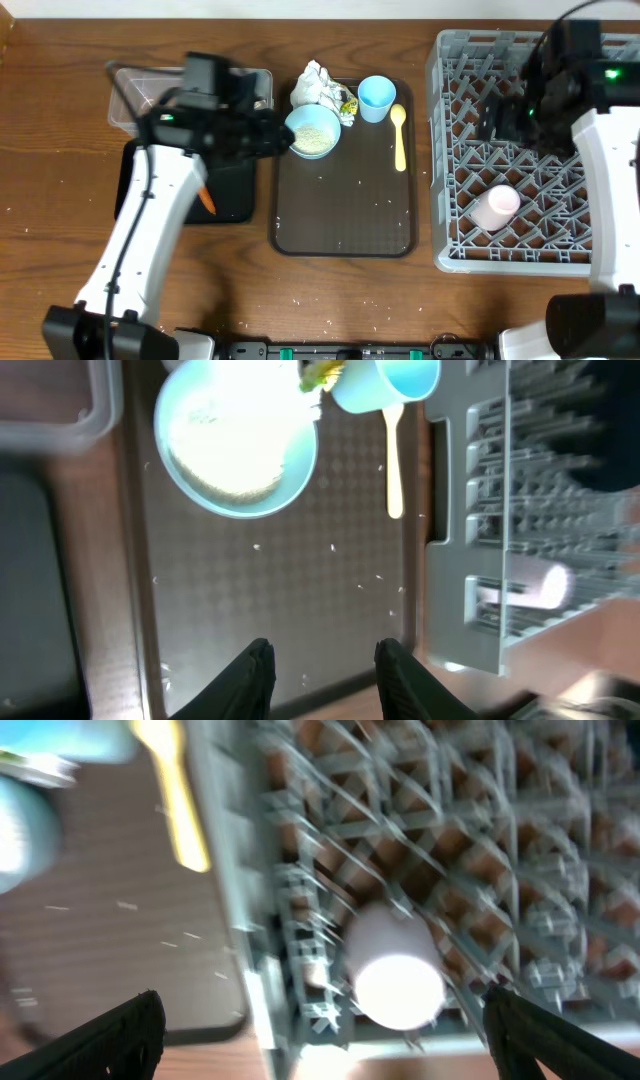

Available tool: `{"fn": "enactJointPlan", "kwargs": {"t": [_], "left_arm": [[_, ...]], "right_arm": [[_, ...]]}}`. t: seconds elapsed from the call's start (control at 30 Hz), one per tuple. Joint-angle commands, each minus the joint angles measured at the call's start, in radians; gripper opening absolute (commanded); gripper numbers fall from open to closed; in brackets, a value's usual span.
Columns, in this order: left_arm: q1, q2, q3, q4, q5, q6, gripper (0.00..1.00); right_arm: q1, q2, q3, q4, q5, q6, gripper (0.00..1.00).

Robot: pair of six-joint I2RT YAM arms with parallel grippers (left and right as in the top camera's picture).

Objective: Sort waste into correct bins and load items into the dishwasher rack
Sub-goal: 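Reach the left gripper to the light-blue rice bowl and grasp its rim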

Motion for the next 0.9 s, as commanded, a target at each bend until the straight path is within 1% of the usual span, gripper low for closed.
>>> {"fn": "enactJointPlan", "kwargs": {"t": [0.0,0.07,0.1,0.27,0.33,0.43,0.47,0.57,0.7,0.8,0.87], "left_arm": [[-0.134,0.014,0.067,0.026,-0.306,0.055,0.37],[-0.203,0.037,0.069,0.055,-0.404,0.09,0.37],[-0.225,0.052,0.069,0.066,-0.43,0.101,0.37],[-0.268,0.176,0.069,0.109,-0.439,0.143,0.38],[-0.279,0.226,0.069,0.149,-0.429,0.187,0.38],[-0.308,0.284,0.069,0.232,-0.429,0.249,0.44],[-0.318,0.3,0.07,0.269,-0.43,0.262,0.48],[-0.328,0.343,0.105,0.333,-0.429,0.267,0.55],[-0.324,0.424,0.249,0.275,-0.429,0.267,0.59],[-0.322,0.497,0.373,0.174,-0.43,0.26,0.59],[-0.319,0.533,0.42,0.106,-0.438,0.212,0.58]], "right_arm": [[0.024,-0.035,0.072,-0.004,-0.082,-0.042,0.99],[0.032,-0.048,0.084,0.0,-0.083,-0.042,0.99],[0.034,-0.051,0.084,0.002,-0.084,-0.042,0.99],[0.054,-0.053,0.074,0.005,-0.096,-0.042,0.99],[0.071,-0.053,0.071,0.014,-0.095,-0.042,0.99],[0.092,-0.053,0.07,0.033,-0.095,-0.042,0.99],[0.095,-0.053,0.07,0.037,-0.095,-0.042,0.99],[0.098,-0.053,0.07,0.04,-0.095,-0.042,0.99],[0.098,-0.053,0.07,0.033,-0.095,-0.042,0.99],[0.098,-0.053,0.07,0.032,-0.095,-0.042,0.99],[0.098,-0.053,0.07,0.028,-0.095,-0.042,0.99]]}}
